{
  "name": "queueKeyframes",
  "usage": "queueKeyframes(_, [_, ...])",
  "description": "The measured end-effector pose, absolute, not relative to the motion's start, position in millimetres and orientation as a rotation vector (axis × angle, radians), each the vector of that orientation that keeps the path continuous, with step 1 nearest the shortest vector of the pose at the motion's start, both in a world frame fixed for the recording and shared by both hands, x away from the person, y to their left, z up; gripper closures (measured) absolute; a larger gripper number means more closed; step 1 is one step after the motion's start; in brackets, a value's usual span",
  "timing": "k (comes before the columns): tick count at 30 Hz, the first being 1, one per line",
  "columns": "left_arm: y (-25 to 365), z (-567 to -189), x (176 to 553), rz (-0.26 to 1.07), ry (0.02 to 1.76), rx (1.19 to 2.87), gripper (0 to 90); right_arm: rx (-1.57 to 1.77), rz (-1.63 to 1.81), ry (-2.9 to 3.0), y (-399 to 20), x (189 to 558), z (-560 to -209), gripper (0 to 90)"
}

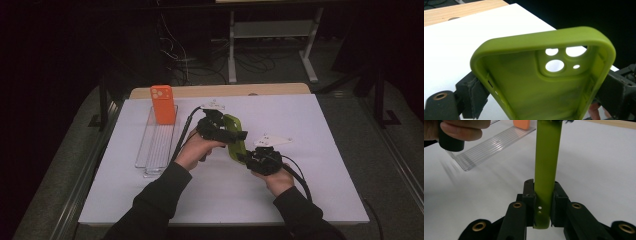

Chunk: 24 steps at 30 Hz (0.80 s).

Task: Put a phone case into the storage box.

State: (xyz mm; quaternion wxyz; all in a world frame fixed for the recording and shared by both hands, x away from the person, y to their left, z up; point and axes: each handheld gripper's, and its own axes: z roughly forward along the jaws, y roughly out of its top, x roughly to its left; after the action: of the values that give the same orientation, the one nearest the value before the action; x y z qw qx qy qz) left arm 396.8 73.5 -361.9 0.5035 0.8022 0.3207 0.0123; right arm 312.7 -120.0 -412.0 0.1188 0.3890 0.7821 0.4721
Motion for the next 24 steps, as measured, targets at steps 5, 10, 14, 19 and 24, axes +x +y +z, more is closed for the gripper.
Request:
queueKeyframes(5, [73.9, -361.5, 396.6, 0.035, 0.766, 1.945, 11.0, 1.147, 1.386, 2.289, -118.2, 312.6, -413.2, 75.6])
queueKeyframes(10, [74.4, -360.5, 395.7, 0.036, 0.758, 1.952, 12.4, 1.141, 1.386, 2.296, -117.9, 312.7, -413.6, 75.3])
queueKeyframes(14, [74.8, -359.7, 395.1, 0.039, 0.749, 1.965, 13.1, 1.133, 1.376, 2.307, -117.2, 312.7, -413.9, 72.1])
queueKeyframes(19, [79.8, -355.8, 397.9, 0.071, 0.762, 1.981, 13.5, 1.127, 1.366, 2.317, -118.6, 312.8, -413.5, 54.2])
queueKeyframes(24, [92.3, -344.5, 403.8, 0.111, 0.747, 2.004, 13.5, 1.124, 1.345, 2.335, -129.4, 312.0, -411.0, 35.5])
